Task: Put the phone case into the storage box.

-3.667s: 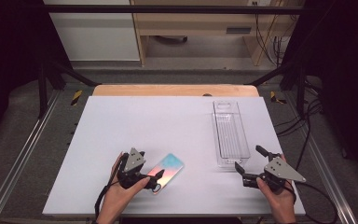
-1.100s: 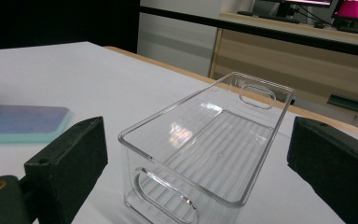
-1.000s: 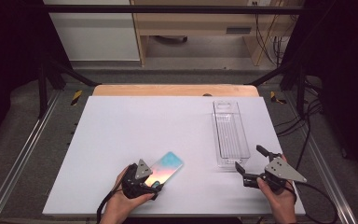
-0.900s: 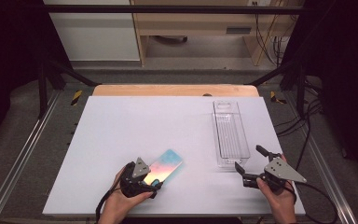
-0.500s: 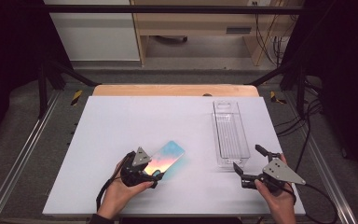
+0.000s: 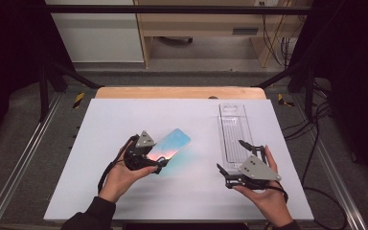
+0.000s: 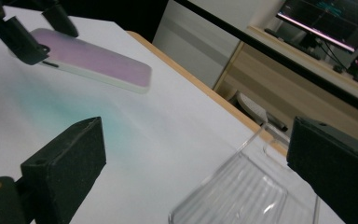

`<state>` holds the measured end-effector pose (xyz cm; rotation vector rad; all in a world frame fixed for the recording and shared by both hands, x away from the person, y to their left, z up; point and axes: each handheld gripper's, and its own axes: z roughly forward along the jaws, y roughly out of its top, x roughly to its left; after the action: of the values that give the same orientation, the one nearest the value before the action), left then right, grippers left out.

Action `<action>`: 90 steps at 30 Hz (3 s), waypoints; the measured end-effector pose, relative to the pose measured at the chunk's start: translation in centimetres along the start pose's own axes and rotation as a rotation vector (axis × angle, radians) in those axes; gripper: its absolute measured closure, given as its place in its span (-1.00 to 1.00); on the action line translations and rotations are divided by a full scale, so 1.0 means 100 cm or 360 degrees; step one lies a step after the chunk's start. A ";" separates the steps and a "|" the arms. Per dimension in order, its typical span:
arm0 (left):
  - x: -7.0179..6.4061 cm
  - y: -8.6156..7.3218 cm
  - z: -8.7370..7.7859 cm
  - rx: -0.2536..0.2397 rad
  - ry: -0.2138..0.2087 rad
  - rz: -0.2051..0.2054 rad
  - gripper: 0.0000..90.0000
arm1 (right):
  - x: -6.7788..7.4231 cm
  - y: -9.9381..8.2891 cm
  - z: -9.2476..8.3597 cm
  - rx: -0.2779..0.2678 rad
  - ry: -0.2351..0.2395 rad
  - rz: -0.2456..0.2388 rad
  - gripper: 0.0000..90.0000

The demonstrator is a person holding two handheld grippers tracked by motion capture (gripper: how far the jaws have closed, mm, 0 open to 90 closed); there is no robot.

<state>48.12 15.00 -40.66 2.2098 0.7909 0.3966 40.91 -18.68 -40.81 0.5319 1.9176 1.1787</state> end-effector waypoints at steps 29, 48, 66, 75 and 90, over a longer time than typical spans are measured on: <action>0.007 0.049 -0.031 -0.0025 -0.0072 0.0093 -0.63 | 0.043 0.049 0.065 0.0064 0.0001 -0.0678 -0.61; 0.009 0.063 -0.049 -0.0040 -0.0073 0.0106 -0.63 | 0.054 0.078 0.070 -0.0004 -0.0147 -0.0946 -0.43; 0.006 0.069 -0.052 -0.0022 -0.0086 0.0127 -0.63 | 0.068 0.085 0.085 -0.0045 -0.0134 -0.1083 -0.26; 0.008 0.067 -0.054 -0.0021 -0.0080 0.0118 -0.63 | 0.074 0.085 0.091 -0.0032 -0.0132 -0.1187 -0.09; 0.004 0.068 -0.054 0.0007 -0.0098 0.0133 -0.63 | 0.081 0.082 0.093 -0.0032 -0.0147 -0.1281 0.11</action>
<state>48.59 14.56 -31.99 2.2533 0.6687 0.3664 43.17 -4.12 -39.17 -0.2021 1.7637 0.6267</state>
